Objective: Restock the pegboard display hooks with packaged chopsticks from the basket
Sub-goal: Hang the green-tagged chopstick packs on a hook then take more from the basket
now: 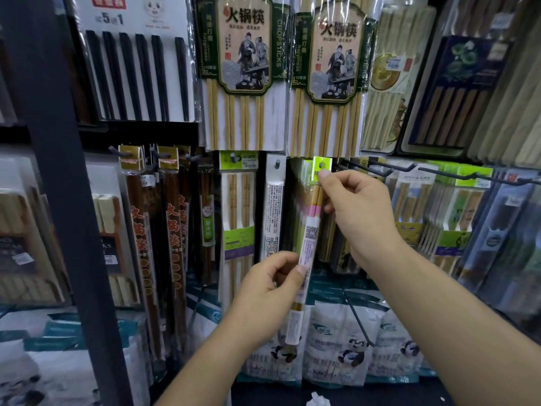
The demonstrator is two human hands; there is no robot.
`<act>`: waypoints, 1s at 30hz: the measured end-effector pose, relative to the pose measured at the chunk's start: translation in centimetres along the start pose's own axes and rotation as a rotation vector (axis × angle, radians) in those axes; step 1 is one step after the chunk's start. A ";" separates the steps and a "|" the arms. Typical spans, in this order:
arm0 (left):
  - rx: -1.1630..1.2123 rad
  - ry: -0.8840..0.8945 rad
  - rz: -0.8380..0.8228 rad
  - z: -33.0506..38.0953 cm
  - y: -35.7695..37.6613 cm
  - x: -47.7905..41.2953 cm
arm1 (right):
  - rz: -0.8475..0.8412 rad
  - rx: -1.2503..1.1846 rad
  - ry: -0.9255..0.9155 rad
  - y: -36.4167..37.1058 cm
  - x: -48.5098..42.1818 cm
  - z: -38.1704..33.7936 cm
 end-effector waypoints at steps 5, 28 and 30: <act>-0.040 0.014 0.000 -0.2 -0.1 0.0 | 0.005 0.006 0.010 0.3 -0.4 0.2; 0.027 -0.008 0.141 3.3 2.9 -5.6 | -0.396 -0.140 0.243 4.2 1.3 10.2; 0.127 -0.094 0.177 2.0 3.2 -6.3 | -0.419 -0.223 0.323 5.4 1.5 11.3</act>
Point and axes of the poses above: each hand's wrist, its own x-axis away from the middle knuckle, its own y-axis out of the palm, z = x × y, the point moved 10 cm from there along -x, towards the middle knuckle, and after that the axes turned 6 degrees about y, right-handed, at the moved point
